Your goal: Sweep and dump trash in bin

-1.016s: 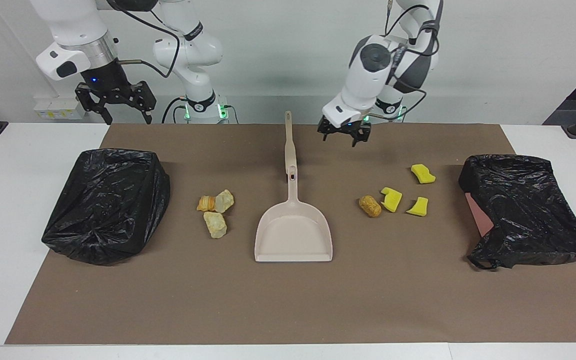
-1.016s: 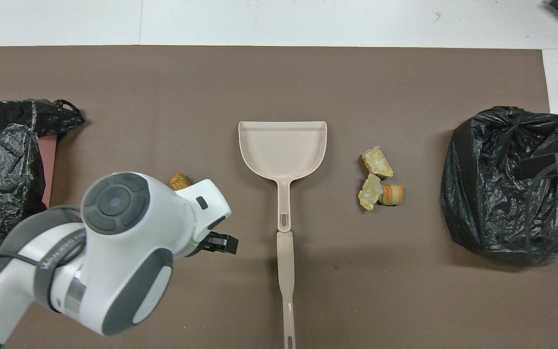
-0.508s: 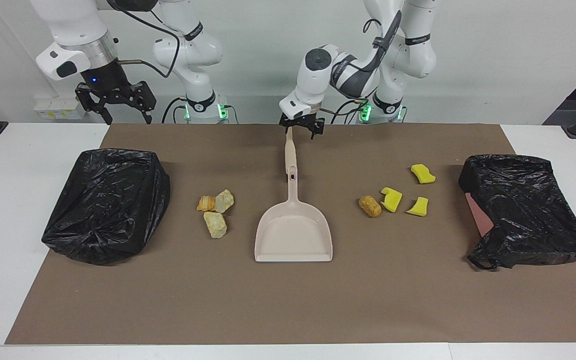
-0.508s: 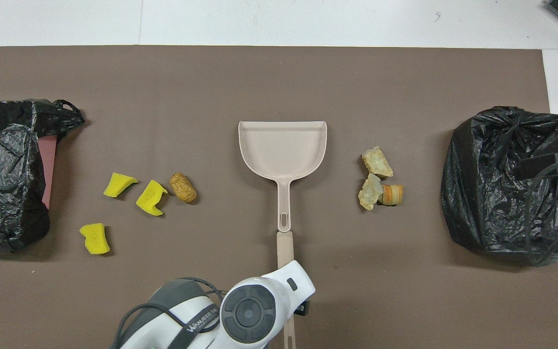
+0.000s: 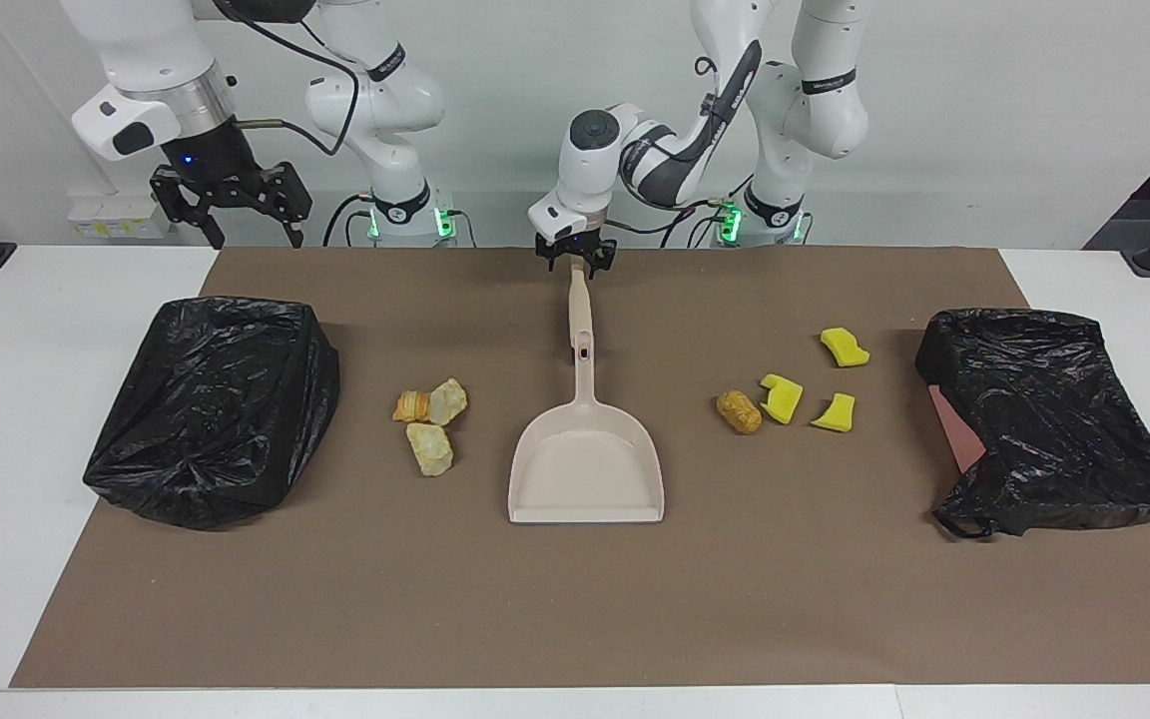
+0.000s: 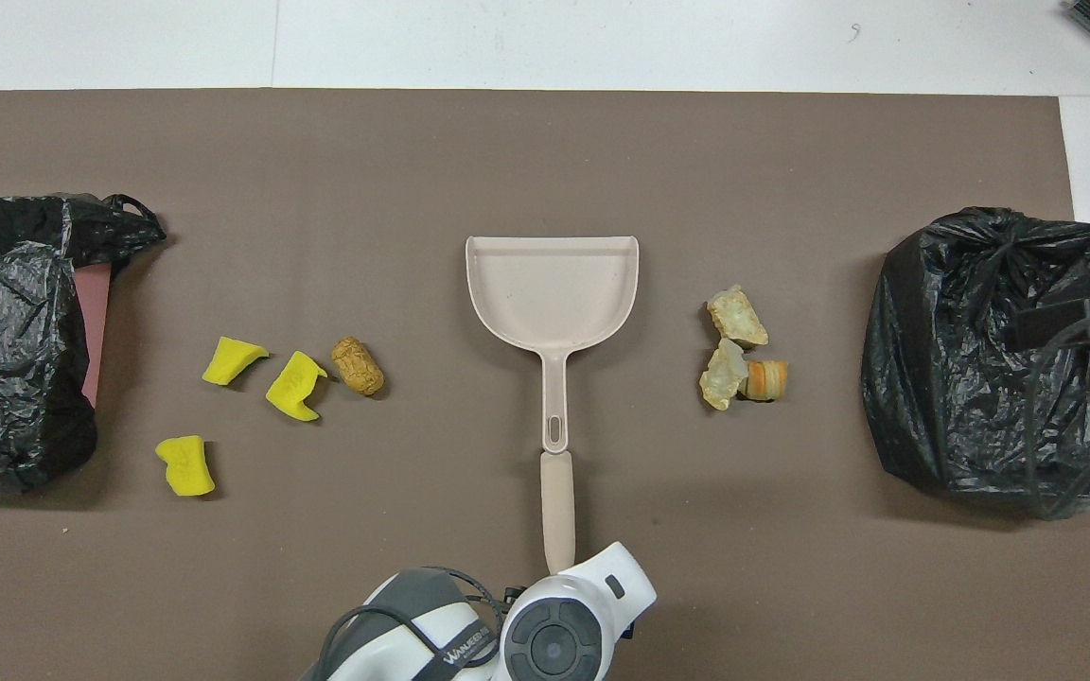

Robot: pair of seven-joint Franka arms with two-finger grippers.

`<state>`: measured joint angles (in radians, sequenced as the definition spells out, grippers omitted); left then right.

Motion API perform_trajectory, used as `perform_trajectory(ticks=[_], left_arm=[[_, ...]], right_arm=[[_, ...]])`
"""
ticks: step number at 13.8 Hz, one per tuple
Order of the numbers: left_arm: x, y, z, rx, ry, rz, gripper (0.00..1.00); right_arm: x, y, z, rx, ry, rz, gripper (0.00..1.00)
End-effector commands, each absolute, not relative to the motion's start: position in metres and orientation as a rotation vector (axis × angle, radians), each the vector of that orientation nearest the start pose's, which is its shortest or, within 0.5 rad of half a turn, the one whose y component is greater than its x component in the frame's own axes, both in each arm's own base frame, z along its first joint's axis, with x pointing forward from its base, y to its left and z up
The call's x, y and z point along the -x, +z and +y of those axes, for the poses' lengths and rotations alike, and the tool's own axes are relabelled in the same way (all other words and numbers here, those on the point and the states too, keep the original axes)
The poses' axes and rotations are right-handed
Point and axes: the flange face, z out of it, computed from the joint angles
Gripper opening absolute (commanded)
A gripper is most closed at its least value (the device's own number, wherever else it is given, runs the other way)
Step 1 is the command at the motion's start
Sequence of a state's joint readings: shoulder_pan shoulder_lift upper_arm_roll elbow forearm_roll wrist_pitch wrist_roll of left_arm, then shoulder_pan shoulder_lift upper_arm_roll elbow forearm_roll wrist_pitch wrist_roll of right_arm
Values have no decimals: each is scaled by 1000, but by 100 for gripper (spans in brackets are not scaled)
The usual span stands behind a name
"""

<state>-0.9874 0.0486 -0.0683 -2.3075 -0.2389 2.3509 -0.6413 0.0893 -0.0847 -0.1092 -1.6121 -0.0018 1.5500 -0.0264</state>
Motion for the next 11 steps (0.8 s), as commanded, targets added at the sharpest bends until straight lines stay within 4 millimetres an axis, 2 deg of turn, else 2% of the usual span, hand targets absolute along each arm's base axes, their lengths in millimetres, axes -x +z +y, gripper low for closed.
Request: perform_trajectory(ticks=[1, 3, 4, 5, 7, 9, 11], left_arm=[[-252, 335, -451, 3222, 251, 358, 68], [-254, 337, -451, 3223, 258, 313, 53], [-254, 336, -449, 3216, 269, 299, 30], [-254, 336, -448, 3210, 278, 297, 0], [-257, 337, -441, 3187, 312, 281, 0], [-280, 356, -417, 3183, 343, 196, 0], [-291, 373, -396, 3137, 408, 161, 0]], right_arm=[[-524, 651, -14, 3120, -48, -13, 100], [-524, 651, -15, 3121, -48, -13, 100], [-524, 651, -15, 3121, -48, -13, 100], [-524, 651, -14, 3120, -48, -13, 100], [-524, 651, -15, 3121, -48, -13, 100], [-524, 651, -14, 3120, -48, -13, 100], [-522, 651, -13, 3119, -29, -20, 100]])
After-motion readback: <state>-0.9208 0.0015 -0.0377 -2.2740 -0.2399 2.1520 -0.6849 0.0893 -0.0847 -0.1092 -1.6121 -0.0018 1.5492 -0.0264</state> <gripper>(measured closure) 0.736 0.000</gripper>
